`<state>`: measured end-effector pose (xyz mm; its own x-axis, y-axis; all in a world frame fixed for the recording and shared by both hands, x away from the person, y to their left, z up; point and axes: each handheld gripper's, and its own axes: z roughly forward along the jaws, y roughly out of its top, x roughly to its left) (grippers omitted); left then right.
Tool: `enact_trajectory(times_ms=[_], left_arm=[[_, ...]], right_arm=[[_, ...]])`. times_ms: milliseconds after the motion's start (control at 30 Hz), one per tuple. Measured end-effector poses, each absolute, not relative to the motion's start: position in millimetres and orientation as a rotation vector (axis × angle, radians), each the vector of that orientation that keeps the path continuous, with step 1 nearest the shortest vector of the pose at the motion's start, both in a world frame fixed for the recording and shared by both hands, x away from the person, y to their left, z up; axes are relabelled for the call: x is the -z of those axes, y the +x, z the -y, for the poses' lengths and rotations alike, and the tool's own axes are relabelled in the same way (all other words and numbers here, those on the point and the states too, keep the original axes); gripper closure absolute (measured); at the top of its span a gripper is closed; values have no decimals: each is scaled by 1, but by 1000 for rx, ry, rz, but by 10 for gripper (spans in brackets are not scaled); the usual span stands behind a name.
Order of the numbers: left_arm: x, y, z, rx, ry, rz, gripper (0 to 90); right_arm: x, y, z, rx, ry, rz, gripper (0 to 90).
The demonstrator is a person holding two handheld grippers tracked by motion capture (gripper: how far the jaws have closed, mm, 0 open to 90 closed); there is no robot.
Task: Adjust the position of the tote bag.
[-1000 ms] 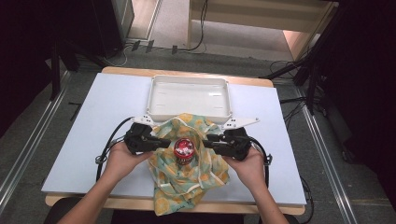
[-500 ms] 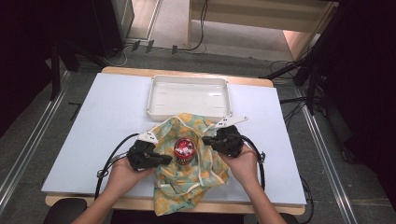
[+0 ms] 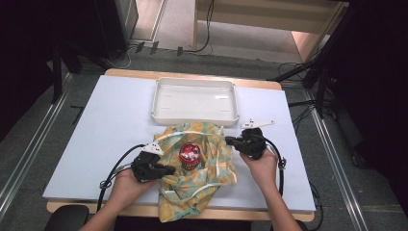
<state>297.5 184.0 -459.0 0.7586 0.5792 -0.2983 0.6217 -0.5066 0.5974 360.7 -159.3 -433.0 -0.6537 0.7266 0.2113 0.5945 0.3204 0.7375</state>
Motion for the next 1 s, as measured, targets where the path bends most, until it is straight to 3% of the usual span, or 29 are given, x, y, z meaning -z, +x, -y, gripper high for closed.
enact_trajectory(times_ms=[767,867,1000], left_arm=[[461,304,-194,28,2256,-936,900],[460,302,-195,-18,2277,-926,900],[459,304,-197,26,2273,-937,900]], right_arm=[[451,411,206,-1186,1350,-2294,900],[454,414,207,-1154,1371,-2291,900],[450,407,205,-1148,1362,-2277,888]])
